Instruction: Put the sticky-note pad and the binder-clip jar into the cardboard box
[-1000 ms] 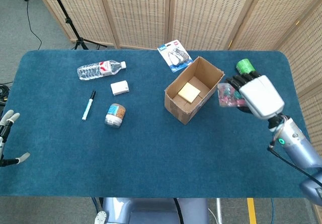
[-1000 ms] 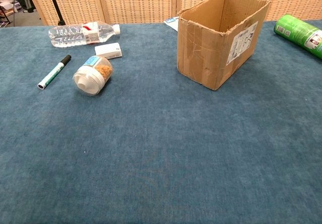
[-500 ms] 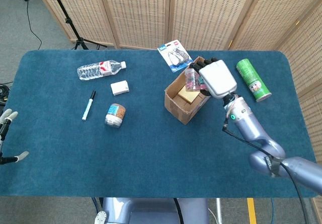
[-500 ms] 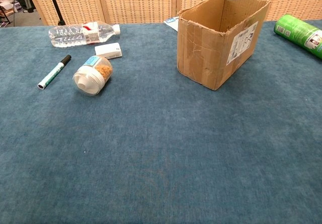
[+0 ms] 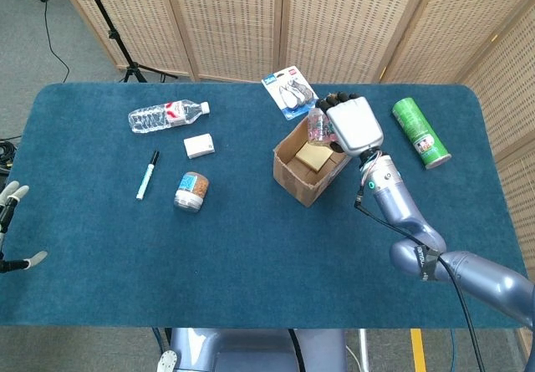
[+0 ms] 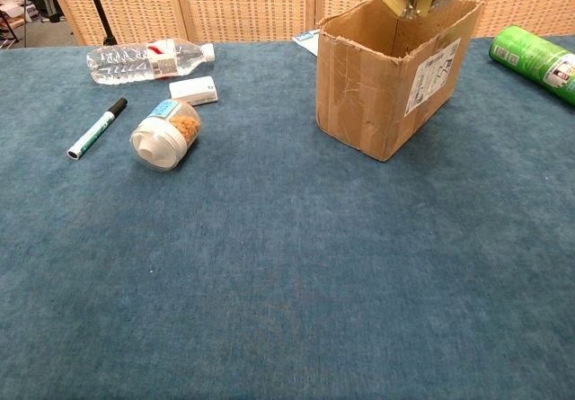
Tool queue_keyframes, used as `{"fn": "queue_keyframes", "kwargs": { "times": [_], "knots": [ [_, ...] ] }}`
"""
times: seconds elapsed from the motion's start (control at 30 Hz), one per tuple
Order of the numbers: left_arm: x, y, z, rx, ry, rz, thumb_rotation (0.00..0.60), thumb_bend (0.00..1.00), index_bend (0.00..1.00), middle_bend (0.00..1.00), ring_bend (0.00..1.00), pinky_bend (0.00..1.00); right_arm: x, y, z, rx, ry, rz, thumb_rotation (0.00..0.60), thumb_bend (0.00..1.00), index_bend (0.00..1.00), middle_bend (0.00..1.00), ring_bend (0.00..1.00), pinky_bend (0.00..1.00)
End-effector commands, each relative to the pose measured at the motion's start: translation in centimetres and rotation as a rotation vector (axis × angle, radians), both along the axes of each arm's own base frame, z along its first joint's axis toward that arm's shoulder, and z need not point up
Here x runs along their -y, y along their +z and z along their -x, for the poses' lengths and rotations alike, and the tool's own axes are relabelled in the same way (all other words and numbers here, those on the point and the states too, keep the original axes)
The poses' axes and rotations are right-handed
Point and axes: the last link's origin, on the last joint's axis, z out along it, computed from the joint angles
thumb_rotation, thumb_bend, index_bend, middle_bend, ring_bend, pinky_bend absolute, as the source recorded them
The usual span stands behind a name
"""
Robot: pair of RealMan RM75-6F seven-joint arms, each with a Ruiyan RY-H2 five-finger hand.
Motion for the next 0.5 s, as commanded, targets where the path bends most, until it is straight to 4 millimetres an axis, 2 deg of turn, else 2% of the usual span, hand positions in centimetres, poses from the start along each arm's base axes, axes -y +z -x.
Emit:
{"fn": "queue_keyframes", "kwargs": {
  "times": [0.03,0.37,0.5],
  "knots": [
    [0.0,0.0,0.0,0.0,0.0,0.0,0.6,0.0,0.0,0.0,0.0,0.0,-0.1,-0.3,0.2,-0.019,-0.029,-0.025,0.6,0.0,0.1,0.0,0.0,0.28],
    [0.1,0.2,0.0,0.008,-0.008,-0.007,0.6,0.0,0.0,0.0,0.0,0.0,-1.4,0.9,-0.4,-0.032,0.011,0.008,0.6,0.0,0.1,0.0,0.0,0.27],
    [0.2,0.3,-0.1,0.01,-0.013,-0.012,0.6,0.0,0.0,0.0,0.0,0.0,-3.1,2.4,-0.4,-0.014,0.056,0.03,0.6,0.0,0.1,0.0,0.0,0.27]
  ]
}}
